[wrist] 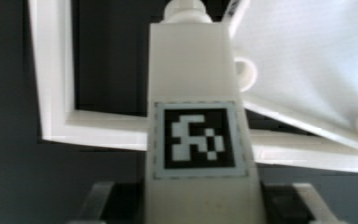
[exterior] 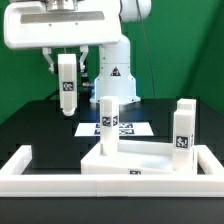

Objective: Assemble desk

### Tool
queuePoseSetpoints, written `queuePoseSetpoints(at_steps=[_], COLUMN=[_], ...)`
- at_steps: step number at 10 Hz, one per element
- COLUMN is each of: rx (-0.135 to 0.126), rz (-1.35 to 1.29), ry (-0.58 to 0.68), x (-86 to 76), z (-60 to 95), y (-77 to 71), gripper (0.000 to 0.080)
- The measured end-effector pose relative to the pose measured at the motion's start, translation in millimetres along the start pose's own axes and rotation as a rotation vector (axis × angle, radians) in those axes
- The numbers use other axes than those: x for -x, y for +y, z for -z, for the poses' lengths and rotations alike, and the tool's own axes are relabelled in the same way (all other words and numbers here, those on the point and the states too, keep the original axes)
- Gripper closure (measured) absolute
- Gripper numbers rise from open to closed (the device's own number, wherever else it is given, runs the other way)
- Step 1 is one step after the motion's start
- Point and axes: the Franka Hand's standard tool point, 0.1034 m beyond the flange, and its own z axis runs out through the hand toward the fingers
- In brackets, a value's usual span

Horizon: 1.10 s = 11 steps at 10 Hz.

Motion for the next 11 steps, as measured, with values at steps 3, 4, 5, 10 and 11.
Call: queuePoseSetpoints(at_steps=[3, 4, 5, 10, 11], rx=[0.043, 0.001, -0.005, 0.000, 0.000], rz=[-0.011, -0.049, -0.054, -0.237, -0.237], ry=[0.094, 0.079, 0.094, 0.133, 0.133], x=[4.0, 1.1, -10.4, -51.0, -51.0], z=[-3.4, -6.4, -9.6, -19.1, -19.1], y=[7.7, -4.3, -10.8, -41.4, -41.4], gripper=[0.0509, 0.0509, 0.0509, 0.0509, 0.0509])
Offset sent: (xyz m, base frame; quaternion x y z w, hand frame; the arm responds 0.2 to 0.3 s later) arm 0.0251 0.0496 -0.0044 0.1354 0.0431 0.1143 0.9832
